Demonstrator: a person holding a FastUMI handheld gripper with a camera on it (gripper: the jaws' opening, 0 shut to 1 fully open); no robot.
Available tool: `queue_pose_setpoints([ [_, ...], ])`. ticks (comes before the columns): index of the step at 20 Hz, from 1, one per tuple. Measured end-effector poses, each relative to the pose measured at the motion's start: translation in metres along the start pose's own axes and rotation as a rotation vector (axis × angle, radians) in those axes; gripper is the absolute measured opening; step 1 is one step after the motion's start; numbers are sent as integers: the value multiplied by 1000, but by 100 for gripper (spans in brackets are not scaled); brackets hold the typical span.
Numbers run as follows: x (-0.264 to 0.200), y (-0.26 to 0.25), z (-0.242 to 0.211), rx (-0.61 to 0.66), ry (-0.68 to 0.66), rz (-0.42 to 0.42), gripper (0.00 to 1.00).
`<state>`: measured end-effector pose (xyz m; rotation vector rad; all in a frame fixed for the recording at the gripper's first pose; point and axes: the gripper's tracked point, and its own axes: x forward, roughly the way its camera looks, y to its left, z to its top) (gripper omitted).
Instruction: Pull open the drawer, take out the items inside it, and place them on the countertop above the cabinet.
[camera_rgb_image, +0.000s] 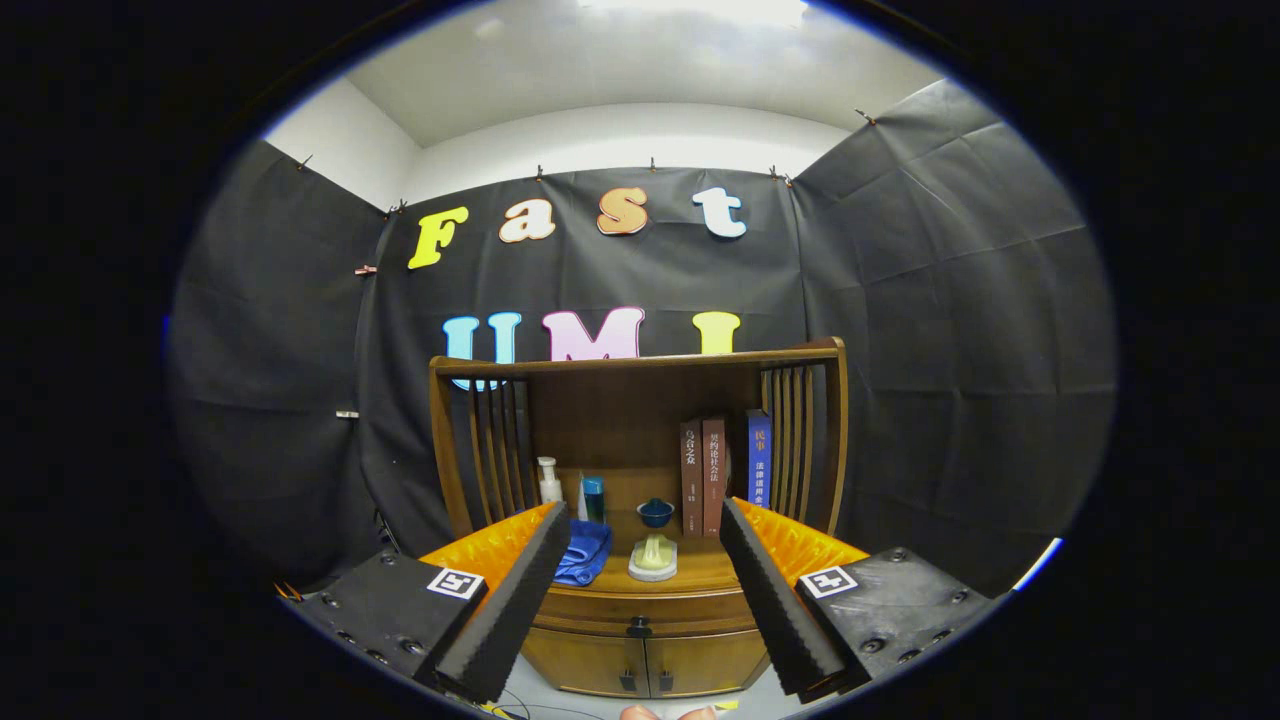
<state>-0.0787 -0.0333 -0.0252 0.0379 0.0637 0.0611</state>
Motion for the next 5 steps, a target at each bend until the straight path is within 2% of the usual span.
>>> queue_pose_setpoints([
  [5, 0, 1, -2, -6, 1, 4, 99],
])
